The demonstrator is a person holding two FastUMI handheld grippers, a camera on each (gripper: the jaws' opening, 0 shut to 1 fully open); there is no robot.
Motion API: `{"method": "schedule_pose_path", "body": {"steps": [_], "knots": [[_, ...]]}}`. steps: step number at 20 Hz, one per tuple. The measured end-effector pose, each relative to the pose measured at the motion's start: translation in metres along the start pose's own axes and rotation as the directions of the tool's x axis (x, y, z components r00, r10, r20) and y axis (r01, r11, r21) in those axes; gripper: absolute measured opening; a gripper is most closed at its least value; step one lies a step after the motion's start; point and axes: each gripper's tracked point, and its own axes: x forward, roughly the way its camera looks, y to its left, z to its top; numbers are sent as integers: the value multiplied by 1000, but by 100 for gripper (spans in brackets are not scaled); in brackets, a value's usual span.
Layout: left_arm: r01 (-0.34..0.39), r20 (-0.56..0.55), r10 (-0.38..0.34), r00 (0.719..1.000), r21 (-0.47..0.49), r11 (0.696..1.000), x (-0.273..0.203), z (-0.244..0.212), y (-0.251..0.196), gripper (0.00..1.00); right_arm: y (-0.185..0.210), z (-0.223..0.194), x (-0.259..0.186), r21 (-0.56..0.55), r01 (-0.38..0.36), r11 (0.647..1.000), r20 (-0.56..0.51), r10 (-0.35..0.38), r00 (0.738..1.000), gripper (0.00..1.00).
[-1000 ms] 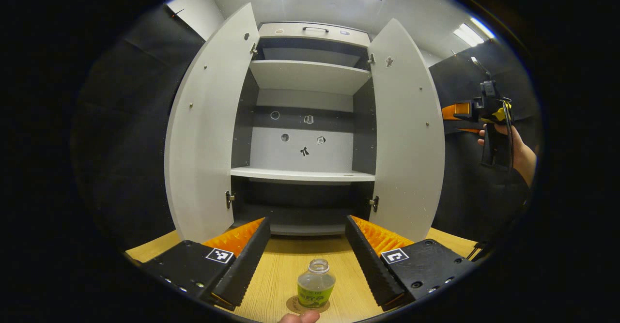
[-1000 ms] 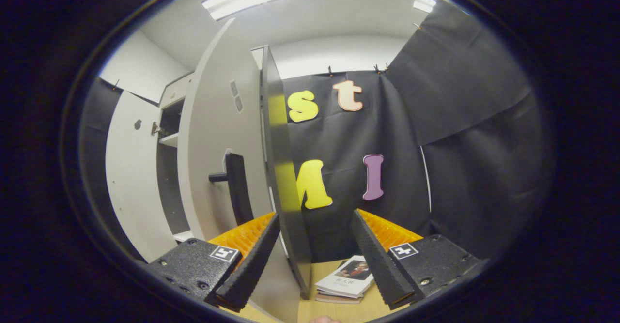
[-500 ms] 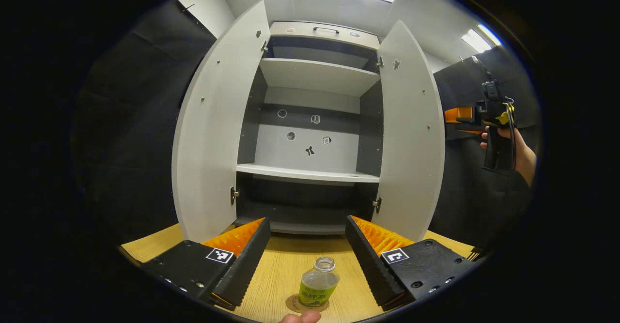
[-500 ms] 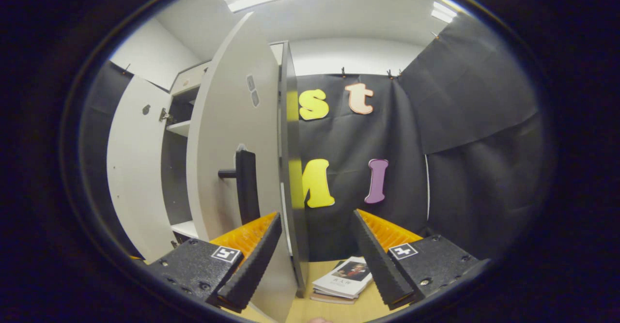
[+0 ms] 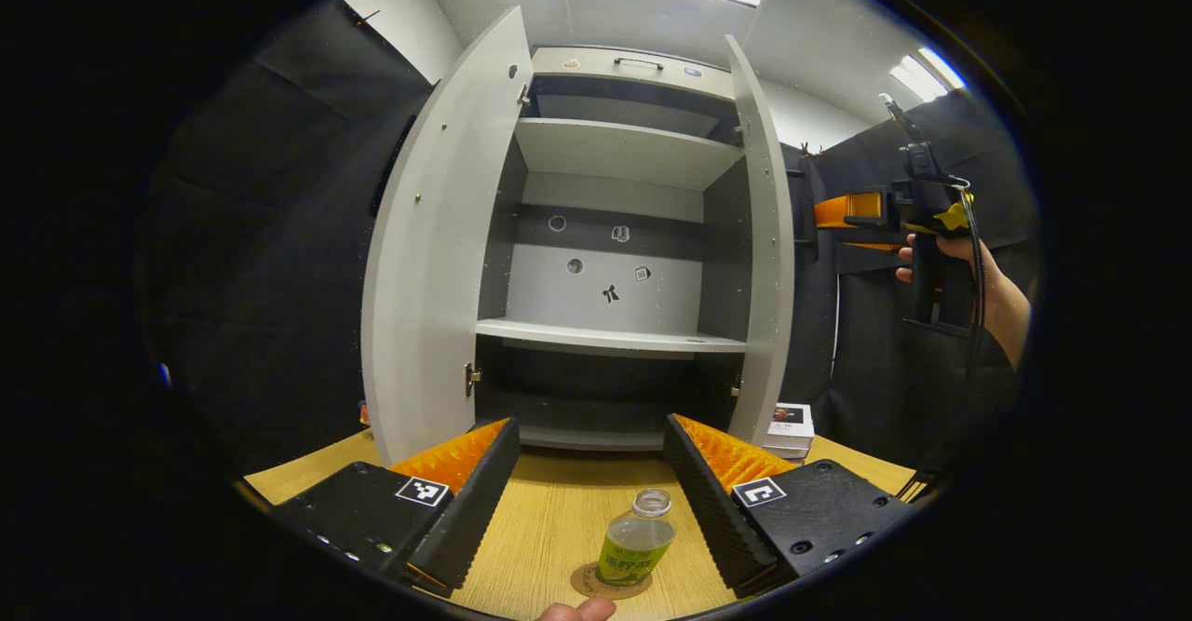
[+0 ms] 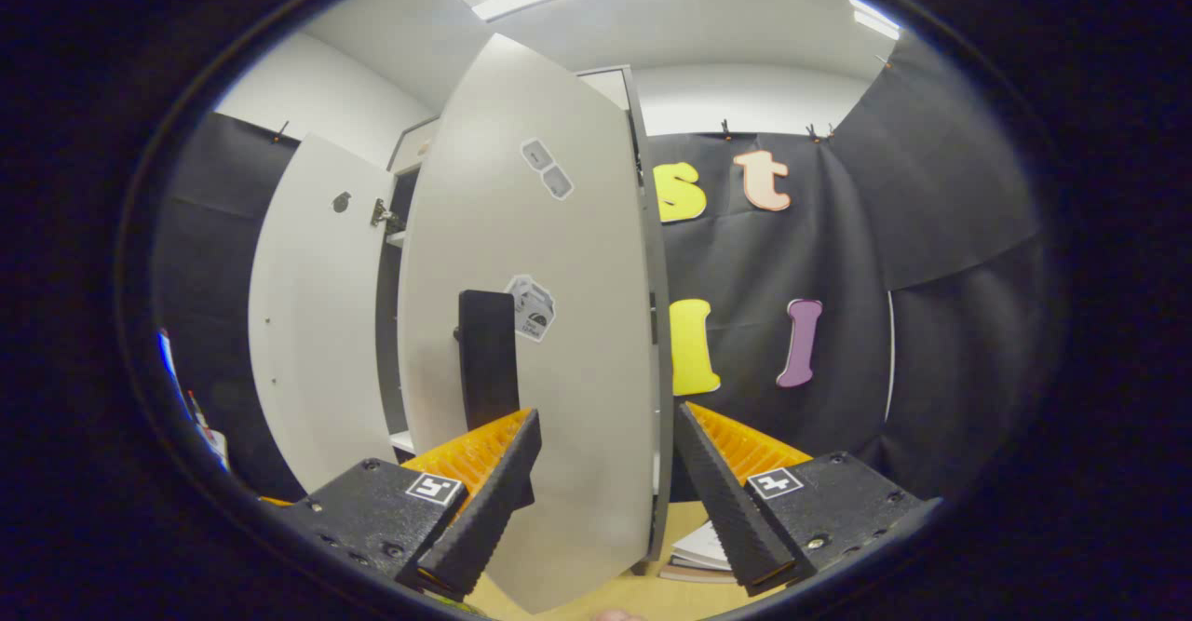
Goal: Grasp the bottle in the cabinet with the left hand and place it on the coaster, then close the right door with the right hand and the left door with the left hand.
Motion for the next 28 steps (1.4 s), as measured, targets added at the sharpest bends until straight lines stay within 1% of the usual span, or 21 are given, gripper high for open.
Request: {"method": "schedule_pose_path", "body": {"steps": [3,4,7,10,11,12,13,14,15,16,17,19,20,22,23,24,28], "knots": [[-25,-1,25,1000,5,1000,-4,1,8,95,29,-4,18,18,-85,996,-4,85,996,96],[-37,-4,37,999,7,999,-9,0,10,95,34,-3,26,20,-104,994,3,103,995,97],[-55,-13,55,998,7,998,-11,0,15,95,41,-3,36,8,-112,994,4,112,994,98],[-59,-11,59,998,9,998,-11,1,16,95,45,-1,25,-15,-118,993,8,118,993,99],[-56,-10,56,998,7,998,-11,2,16,95,44,-4,17,-23,-113,993,-1,113,994,94],[-53,-9,53,999,4,999,-9,3,16,95,44,-7,8,-30,-103,994,-7,103,995,94],[-49,-9,49,999,0,999,-8,4,16,99,44,-11,-2,-32,-96,995,-4,95,995,99],[-46,-9,46,999,-4,999,-6,5,16,95,45,-17,-12,-32,-87,996,-2,87,996,94],[-50,-4,50,999,-6,999,-4,8,17,95,44,-24,-23,-32,-73,997,-5,73,997,94],[-54,7,54,999,-8,999,-4,12,18,95,42,-34,-34,-33,-56,998,-13,56,998,98],[-51,16,51,999,-9,999,0,15,19,95,41,-44,-46,-40,-43,998,-20,42,999,98],[-47,24,47,999,-8,999,6,20,19,95,44,-63,-68,-68,-40,997,-32,38,999,98],[-45,26,46,999,-8,999,8,22,20,95,43,-72,-79,-83,-30,996,-35,28,999,94],[-43,29,43,999,-11,999,11,24,21,95,41,-88,-98,-100,-3,995,-48,-2,999,94],[-42,30,43,999,-14,999,11,25,21,95,41,-96,-106,-99,5,995,-53,-11,999,94],[-44,30,44,999,-17,999,11,25,21,95,41,-103,-112,-93,13,996,-59,-19,998,99],[-57,20,58,998,-58,997,8,32,28,95,37,-122,-119,-48,51,998,-73,-54,996,99]]}}
